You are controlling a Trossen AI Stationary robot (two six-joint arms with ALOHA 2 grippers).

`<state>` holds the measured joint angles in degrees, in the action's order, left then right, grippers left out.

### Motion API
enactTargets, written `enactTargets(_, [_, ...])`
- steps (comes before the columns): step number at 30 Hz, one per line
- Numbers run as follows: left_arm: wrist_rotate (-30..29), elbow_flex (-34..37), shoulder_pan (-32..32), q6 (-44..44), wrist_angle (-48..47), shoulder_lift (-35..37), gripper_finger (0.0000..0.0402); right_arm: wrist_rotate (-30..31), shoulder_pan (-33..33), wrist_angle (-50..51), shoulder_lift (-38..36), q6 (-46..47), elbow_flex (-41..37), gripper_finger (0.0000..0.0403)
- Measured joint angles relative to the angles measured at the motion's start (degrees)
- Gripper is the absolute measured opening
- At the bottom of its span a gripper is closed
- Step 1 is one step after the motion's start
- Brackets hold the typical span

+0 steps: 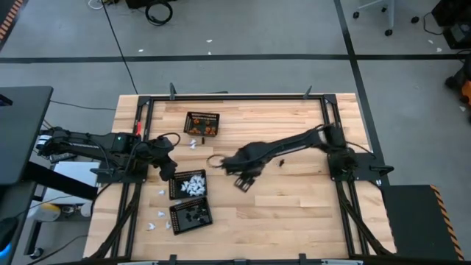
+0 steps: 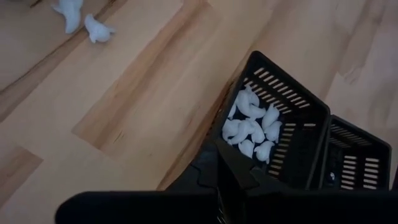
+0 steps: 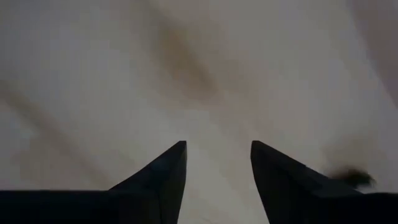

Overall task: Sort Halloween decoration
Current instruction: Put the black skeleton toy into the bottom black bin

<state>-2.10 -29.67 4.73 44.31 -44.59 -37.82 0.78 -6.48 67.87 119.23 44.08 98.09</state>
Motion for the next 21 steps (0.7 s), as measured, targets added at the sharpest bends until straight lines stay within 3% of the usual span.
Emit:
enactTargets(5, [-2.1,0.0,0.0,0.9,0.4,0.0,0.0005,-1.8,4.0,-5.0,-12.4,9.2,-20.2,0.0191])
enactTargets(10, [-4.5,0.0,-0.1,2.1,3.0,0.0,0.0005,-2.1,8.1,-6.9,-22.7,18.6,-34.0,0.0212])
enactTargets(15, [-4.7,0.0,0.0,2.1,4.7,0.0,0.0005,-2.5,11.5,-12.0,-28.3,24.4,-42.9,0.0237])
enactTargets(21, [-4.7,0.0,0.0,2.0,4.6,0.0,0.0005,-3.0,13.3,-22.7,-28.2,28.5,-47.6,0.0241])
